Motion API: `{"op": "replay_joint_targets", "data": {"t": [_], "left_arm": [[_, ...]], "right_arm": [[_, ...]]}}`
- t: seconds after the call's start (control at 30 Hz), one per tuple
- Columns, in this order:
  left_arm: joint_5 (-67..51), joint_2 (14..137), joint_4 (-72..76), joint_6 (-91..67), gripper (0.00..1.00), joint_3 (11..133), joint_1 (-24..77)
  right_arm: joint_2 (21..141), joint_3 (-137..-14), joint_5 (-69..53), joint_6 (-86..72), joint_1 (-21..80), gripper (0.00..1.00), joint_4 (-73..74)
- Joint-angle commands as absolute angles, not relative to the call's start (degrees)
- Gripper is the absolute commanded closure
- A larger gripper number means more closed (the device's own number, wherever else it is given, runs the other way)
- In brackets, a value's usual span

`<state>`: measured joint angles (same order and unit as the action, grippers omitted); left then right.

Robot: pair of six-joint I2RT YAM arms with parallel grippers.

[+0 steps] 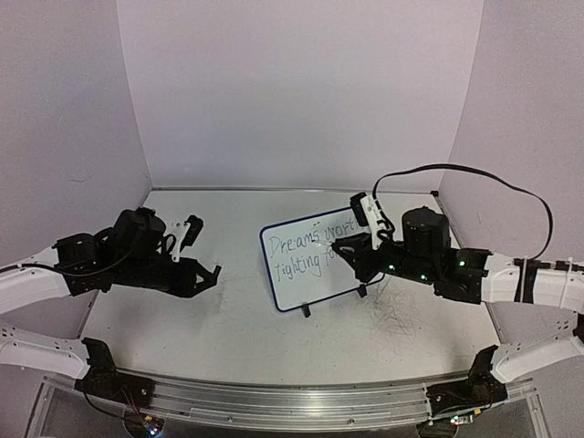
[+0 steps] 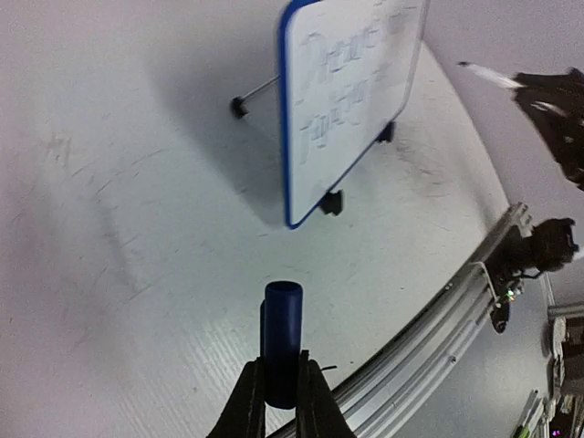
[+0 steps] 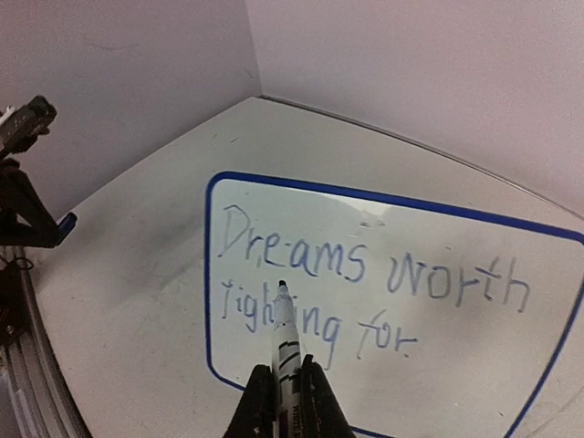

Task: Write a sentence on the whiteboard
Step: Insert the whiteboard marker without the cap into the pen cap.

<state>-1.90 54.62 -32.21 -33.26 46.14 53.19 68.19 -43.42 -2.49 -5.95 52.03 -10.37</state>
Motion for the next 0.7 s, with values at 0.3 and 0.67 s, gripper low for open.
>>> {"op": "replay_joint_targets", "data": {"t": [0.3,0.67], "left_arm": [[-24.28,66.51,-24.06,6.18,1.0,55.35,53.35],[-25.53,68.3,-23.96,11.48,1.0,54.77,53.44]], "right_arm": [[80.34,-57.19,-40.32,3.1,52.15,1.0,-4.52],[82.65,-60.7,-39.67,6.92,52.2,1.0,1.36]]}}
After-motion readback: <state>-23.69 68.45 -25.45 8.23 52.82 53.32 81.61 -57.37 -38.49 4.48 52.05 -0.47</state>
